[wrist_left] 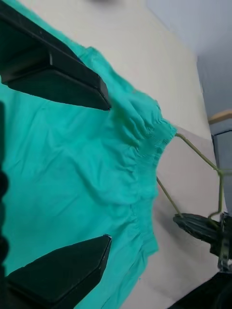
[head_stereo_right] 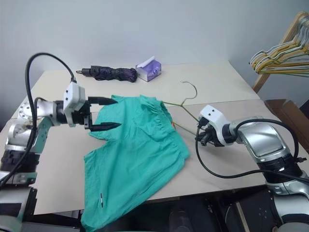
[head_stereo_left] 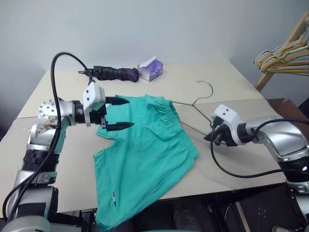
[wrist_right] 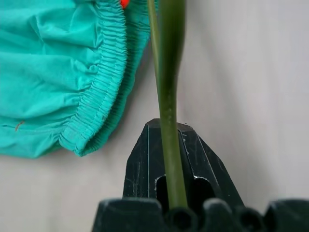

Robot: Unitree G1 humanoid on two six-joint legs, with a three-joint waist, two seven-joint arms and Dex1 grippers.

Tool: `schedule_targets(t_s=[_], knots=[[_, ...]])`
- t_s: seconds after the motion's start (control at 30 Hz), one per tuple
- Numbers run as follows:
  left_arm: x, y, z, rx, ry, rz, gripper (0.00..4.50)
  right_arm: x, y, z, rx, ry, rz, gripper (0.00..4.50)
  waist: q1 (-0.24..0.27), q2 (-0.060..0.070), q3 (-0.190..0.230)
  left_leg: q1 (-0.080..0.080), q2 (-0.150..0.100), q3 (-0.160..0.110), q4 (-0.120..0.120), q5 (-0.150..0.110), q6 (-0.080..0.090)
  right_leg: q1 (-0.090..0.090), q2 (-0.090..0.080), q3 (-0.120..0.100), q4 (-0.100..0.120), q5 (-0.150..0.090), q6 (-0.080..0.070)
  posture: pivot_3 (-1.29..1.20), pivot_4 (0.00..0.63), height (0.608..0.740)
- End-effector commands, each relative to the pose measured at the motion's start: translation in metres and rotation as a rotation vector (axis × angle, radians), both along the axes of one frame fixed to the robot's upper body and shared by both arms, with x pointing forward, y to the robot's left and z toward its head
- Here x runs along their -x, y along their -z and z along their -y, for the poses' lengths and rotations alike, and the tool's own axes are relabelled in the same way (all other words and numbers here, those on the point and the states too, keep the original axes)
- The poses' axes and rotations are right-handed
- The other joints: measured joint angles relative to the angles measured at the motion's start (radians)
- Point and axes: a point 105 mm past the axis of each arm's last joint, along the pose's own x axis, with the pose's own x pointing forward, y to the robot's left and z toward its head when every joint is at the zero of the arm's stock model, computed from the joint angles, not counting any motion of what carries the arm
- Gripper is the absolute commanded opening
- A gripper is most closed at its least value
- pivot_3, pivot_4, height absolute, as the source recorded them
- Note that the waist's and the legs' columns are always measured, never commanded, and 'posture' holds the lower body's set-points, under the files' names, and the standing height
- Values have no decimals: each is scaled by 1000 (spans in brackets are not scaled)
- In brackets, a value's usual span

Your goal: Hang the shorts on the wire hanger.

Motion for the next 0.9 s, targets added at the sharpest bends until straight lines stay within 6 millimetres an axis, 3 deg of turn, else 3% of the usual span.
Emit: schedule_targets(t_s=[0.03,0.27,0.53,0.8,0.9], knots=[[-14,-23,-4,-17,-20,102,4459,4,-36,-20,63,-85,200,0,-5,0,0,0,0,0,0,0,0,0,0,0,0,0,0,-155,57,740],[-29,-44,-1,-83,50,234,4459,24,-43,-44,136,-197,202,0,-21,0,0,-10,0,0,1,0,0,-10,0,0,1,4,-7,-166,51,740],[-31,-24,18,-250,230,235,4459,37,-49,-58,129,-286,138,0,-44,0,0,-13,0,-1,6,0,0,-11,0,-1,3,4,-7,-174,37,740],[-27,13,35,-438,388,223,4459,45,-53,-64,107,-317,87,0,-74,0,0,-14,1,-2,7,0,0,-11,0,-1,5,4,-7,-184,28,740],[-30,12,40,-439,392,236,3832,47,-57,-65,91,-318,77,0,-82,0,0,-14,1,-3,8,0,0,-12,0,-1,6,4,-7,-191,23,740]])
